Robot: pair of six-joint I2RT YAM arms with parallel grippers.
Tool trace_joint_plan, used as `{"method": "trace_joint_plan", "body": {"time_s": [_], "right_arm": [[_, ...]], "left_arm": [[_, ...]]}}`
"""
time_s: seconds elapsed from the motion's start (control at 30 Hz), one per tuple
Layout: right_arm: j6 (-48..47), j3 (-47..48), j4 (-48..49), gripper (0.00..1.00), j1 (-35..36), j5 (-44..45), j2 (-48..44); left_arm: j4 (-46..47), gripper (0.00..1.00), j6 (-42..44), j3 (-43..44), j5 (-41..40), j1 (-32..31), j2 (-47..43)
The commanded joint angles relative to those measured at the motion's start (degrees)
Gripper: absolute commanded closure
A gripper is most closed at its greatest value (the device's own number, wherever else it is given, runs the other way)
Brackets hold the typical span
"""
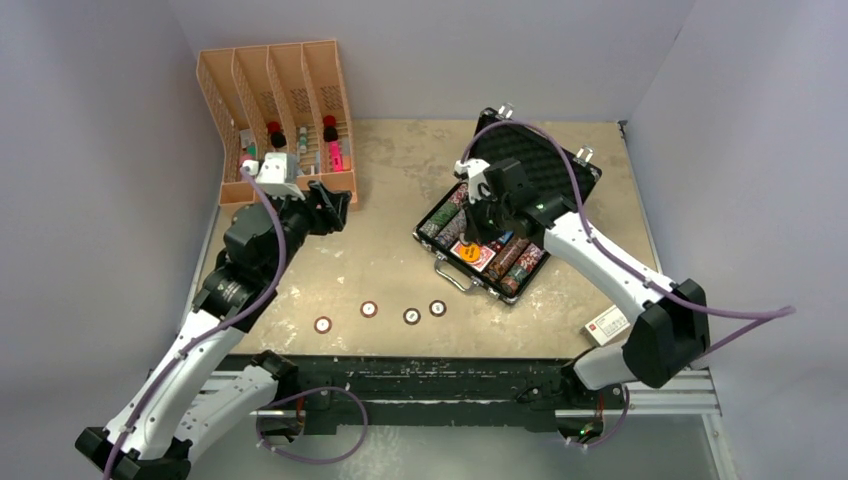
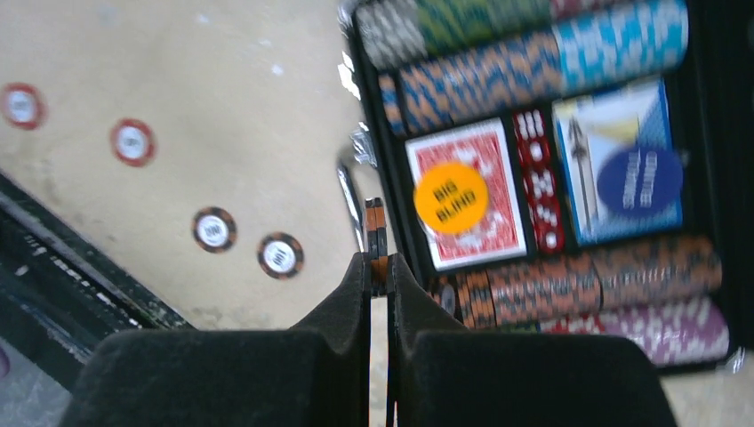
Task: Pack up texas hold em set
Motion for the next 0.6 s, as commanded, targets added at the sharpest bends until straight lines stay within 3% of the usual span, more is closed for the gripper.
{"method": "trace_joint_plan", "body": {"time_s": [0.0, 0.3, 0.57], "right_arm": [[8.0, 3.1, -11.6, 1.00, 0.0, 12.1, 2.0], [12.1, 4.6, -17.1, 1.00, 0.1, 18.9, 8.0], [10.8, 4.0, -17.7, 1.00, 0.8, 17.7, 8.5]], "left_arm": [[1.6, 0.41, 0.5, -0.7, -3.8, 0.1, 0.3], [0.1, 0.41, 0.5, -0.4, -4.7, 0.1, 0.3], [0.3, 0.41, 0.8, -0.8, -4.9, 0.1, 0.7]]}}
